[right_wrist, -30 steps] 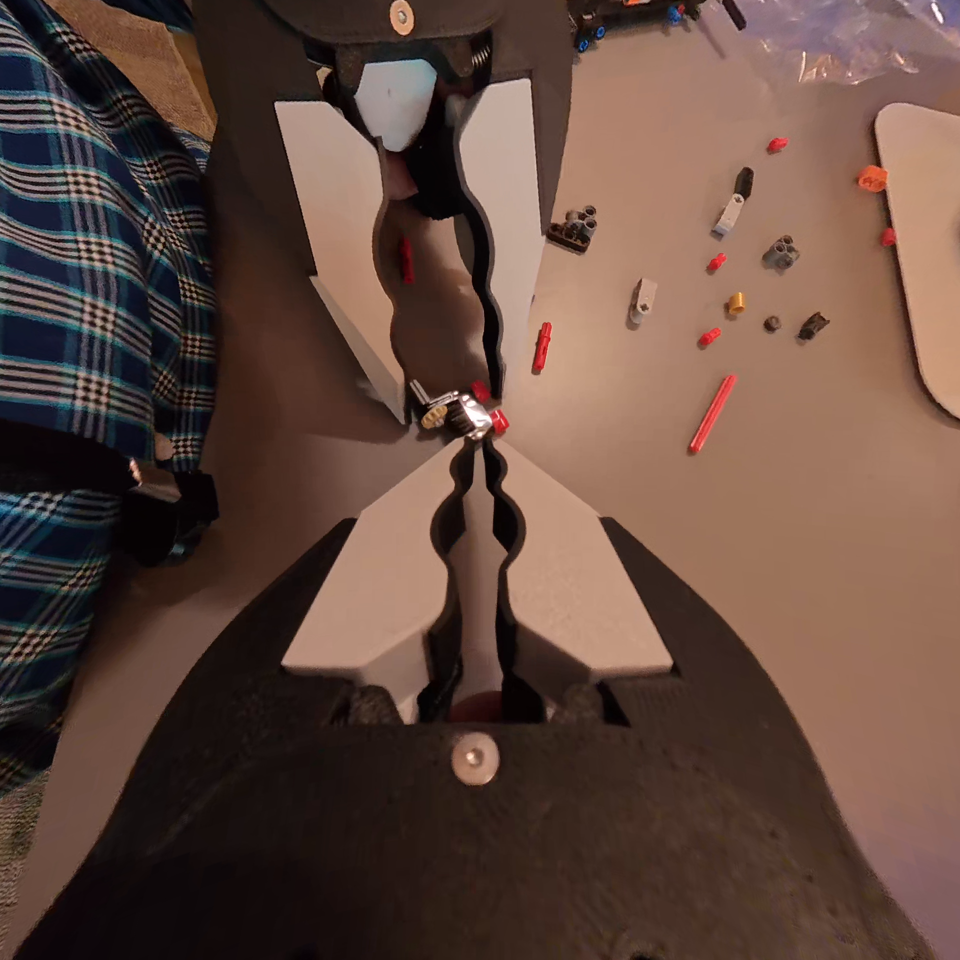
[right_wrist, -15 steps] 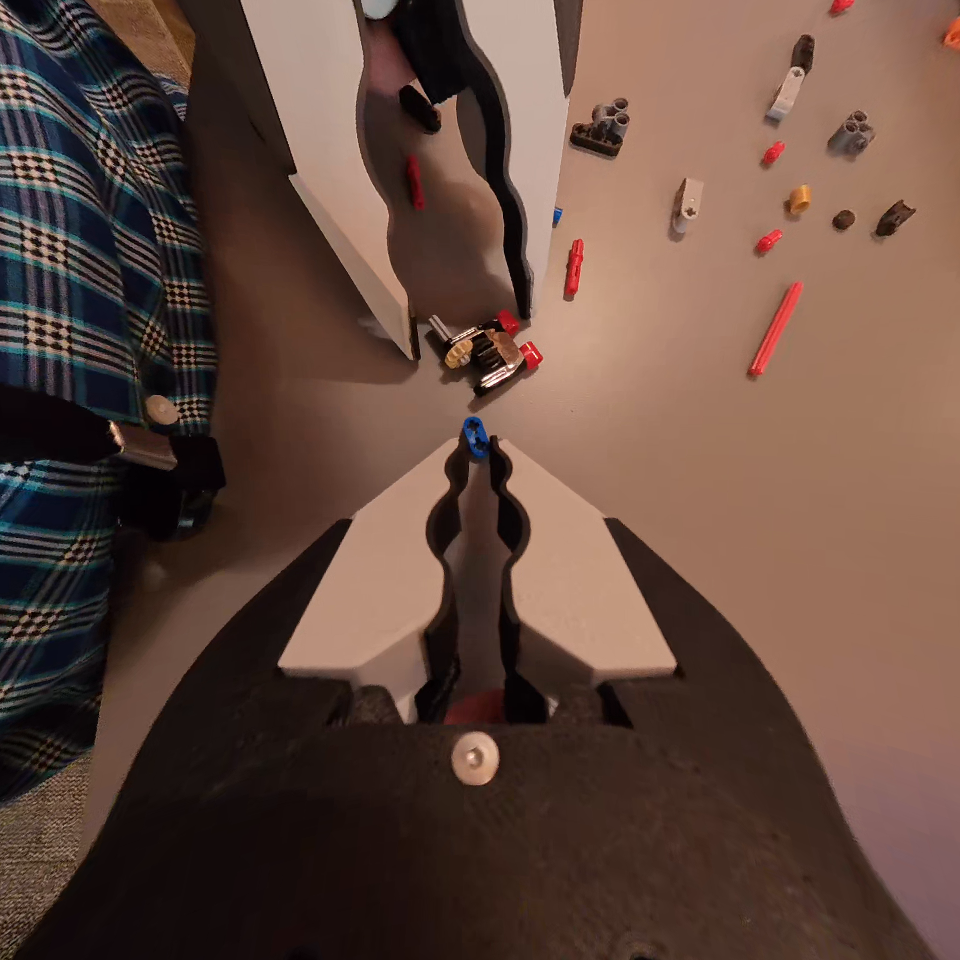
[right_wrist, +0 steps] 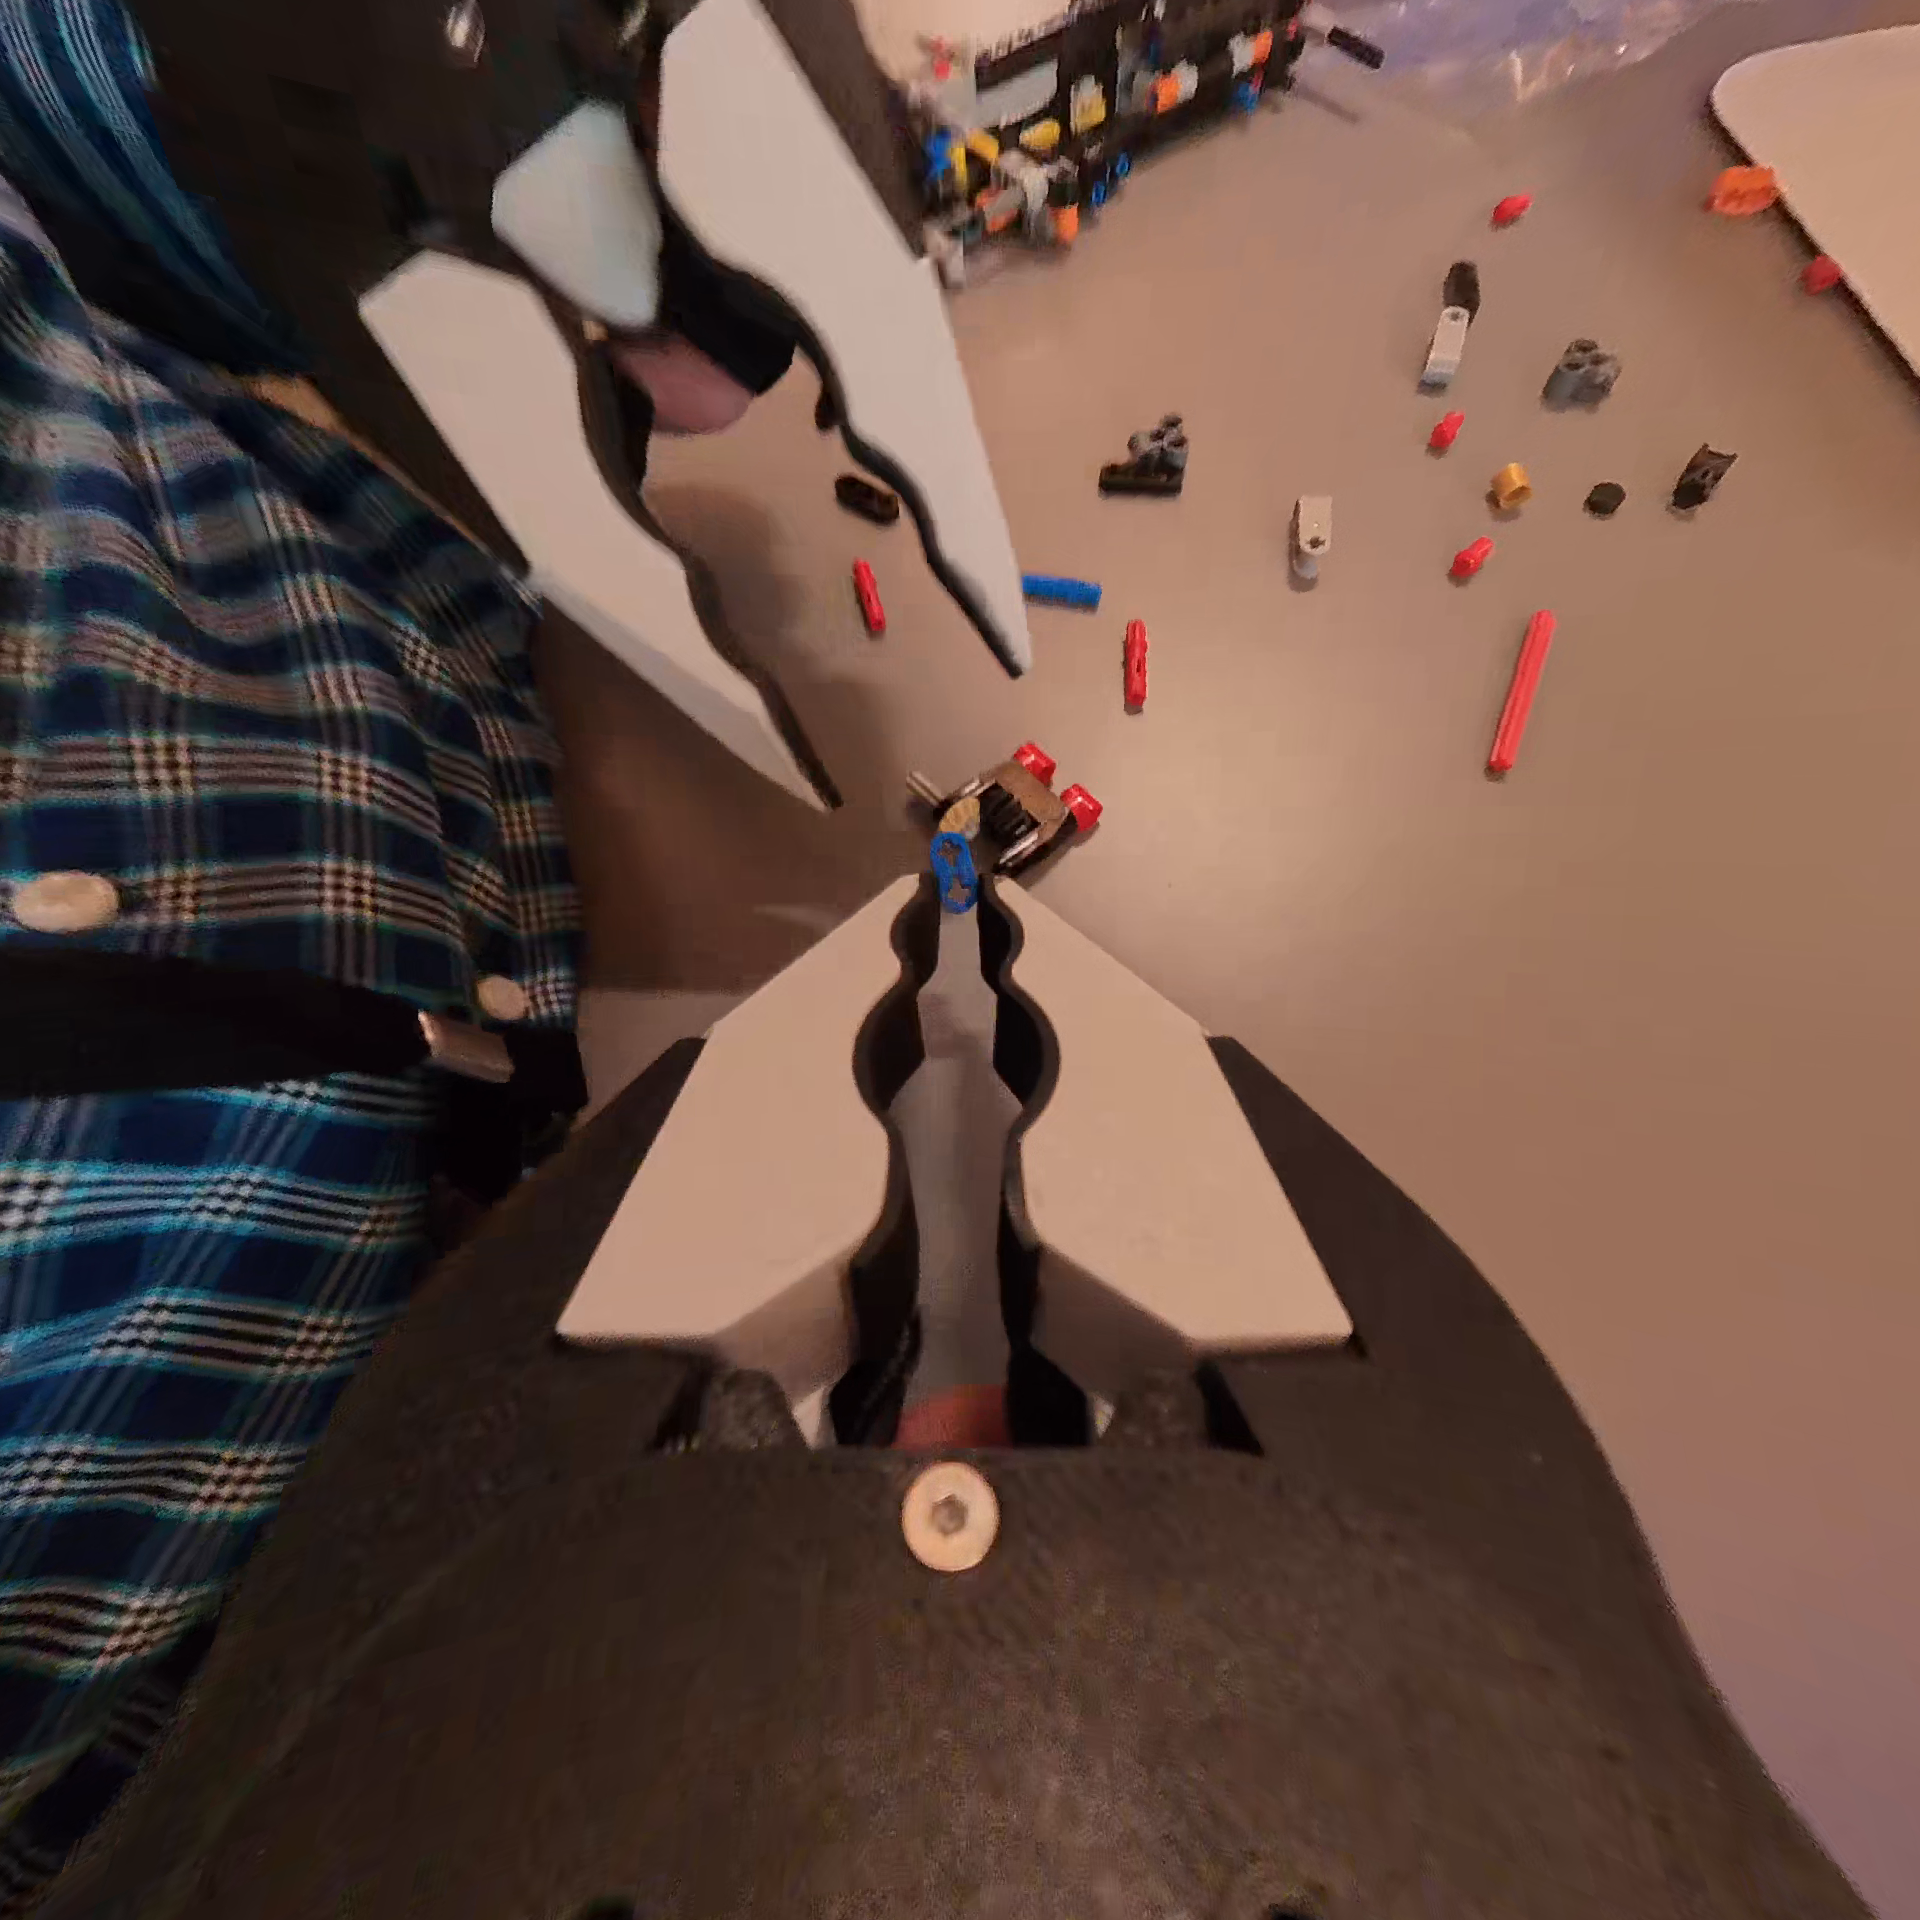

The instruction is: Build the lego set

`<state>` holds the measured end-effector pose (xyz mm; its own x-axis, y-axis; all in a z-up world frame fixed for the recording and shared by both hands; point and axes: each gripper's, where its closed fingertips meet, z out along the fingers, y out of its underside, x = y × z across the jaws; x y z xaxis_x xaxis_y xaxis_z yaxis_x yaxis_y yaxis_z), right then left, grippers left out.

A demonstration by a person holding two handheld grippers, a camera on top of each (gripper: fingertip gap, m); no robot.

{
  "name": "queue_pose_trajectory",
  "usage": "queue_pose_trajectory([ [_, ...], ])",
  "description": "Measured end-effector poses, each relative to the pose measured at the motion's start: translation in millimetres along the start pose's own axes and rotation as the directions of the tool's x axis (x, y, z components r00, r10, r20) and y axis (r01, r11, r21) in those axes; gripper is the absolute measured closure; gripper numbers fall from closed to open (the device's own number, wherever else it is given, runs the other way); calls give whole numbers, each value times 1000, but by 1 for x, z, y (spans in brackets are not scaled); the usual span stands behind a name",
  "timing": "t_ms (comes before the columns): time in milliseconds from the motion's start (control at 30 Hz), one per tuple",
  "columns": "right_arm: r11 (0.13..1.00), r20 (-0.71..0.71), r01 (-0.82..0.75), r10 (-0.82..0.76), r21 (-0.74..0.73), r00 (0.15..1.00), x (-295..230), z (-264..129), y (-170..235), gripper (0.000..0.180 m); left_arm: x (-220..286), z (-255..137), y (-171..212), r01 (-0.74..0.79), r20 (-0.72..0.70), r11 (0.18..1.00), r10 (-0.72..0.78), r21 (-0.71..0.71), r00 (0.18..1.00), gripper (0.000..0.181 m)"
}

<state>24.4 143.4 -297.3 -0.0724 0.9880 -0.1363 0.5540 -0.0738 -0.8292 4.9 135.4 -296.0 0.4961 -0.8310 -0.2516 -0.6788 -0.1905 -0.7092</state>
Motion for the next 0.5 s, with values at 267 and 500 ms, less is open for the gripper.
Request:
queue_pose_trajectory([
  [267,989,137,-140,131,51,982,-18,1,-6,176,12,6,-12,-179,113,984,178,-1,977,161],
  [500,984,164,-167,154,65,974,-20,-2,-8,176,15,8,-14,-232,139,973,232,-11,963,176],
])
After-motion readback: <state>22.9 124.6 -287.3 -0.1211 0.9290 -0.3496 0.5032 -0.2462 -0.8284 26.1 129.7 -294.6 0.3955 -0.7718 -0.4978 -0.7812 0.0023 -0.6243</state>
